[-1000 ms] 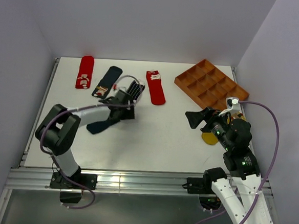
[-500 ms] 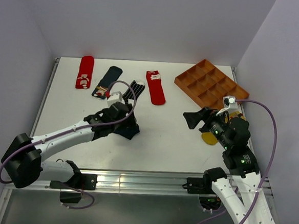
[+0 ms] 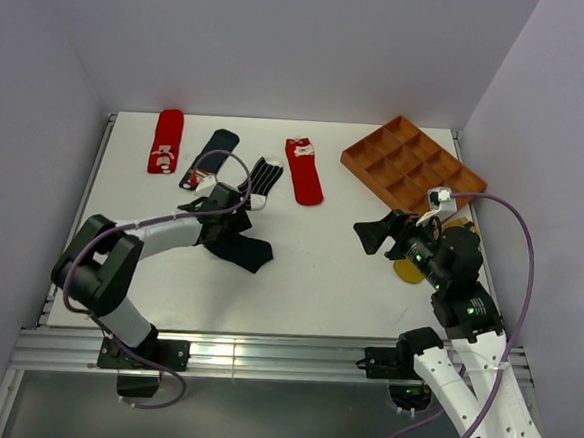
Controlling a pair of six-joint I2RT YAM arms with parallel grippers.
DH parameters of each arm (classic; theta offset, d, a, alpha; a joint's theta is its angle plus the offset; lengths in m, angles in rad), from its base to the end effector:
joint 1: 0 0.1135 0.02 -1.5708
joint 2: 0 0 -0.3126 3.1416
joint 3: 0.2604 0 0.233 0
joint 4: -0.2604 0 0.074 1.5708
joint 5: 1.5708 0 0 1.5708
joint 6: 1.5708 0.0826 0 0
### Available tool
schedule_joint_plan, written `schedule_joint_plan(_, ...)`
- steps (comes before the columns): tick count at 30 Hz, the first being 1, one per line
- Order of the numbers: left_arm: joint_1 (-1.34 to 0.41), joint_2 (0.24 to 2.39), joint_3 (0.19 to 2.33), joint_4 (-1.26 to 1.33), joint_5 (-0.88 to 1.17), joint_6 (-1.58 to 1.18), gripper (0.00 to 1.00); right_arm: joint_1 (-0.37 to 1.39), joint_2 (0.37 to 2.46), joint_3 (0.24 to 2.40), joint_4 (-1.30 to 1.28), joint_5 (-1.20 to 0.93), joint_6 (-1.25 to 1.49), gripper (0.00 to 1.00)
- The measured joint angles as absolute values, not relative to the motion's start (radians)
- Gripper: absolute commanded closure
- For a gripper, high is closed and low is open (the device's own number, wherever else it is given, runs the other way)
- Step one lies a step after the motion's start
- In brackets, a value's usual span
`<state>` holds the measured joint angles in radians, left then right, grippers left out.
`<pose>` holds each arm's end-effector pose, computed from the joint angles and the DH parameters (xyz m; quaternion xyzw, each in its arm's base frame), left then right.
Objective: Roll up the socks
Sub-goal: Move the sock to the center of the board.
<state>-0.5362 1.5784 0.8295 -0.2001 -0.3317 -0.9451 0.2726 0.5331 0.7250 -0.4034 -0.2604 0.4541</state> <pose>0.2860 -0.1387 0.1931 -0.2401 0.9092 -0.0876 0.3287 0.1009 0.0503 0.3419 -0.0114 0.7754 0.3159 0.5466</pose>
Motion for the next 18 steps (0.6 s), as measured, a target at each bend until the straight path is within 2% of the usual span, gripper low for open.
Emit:
schedule_joint_plan(10, -0.558, 1.779, 1.006, -0.090, -0.229, -0.759, 0.07, 0.279, 0.532, 0.711, -0.404, -0.258, 0.446, 0.00)
schedule_joint_plan(18, -0.728, 1.916, 1.175, -0.043, -0.065, -0.457, 0.05, 0.289, 0.536, 0.710, -0.403, -0.256, 0.430, 0.00)
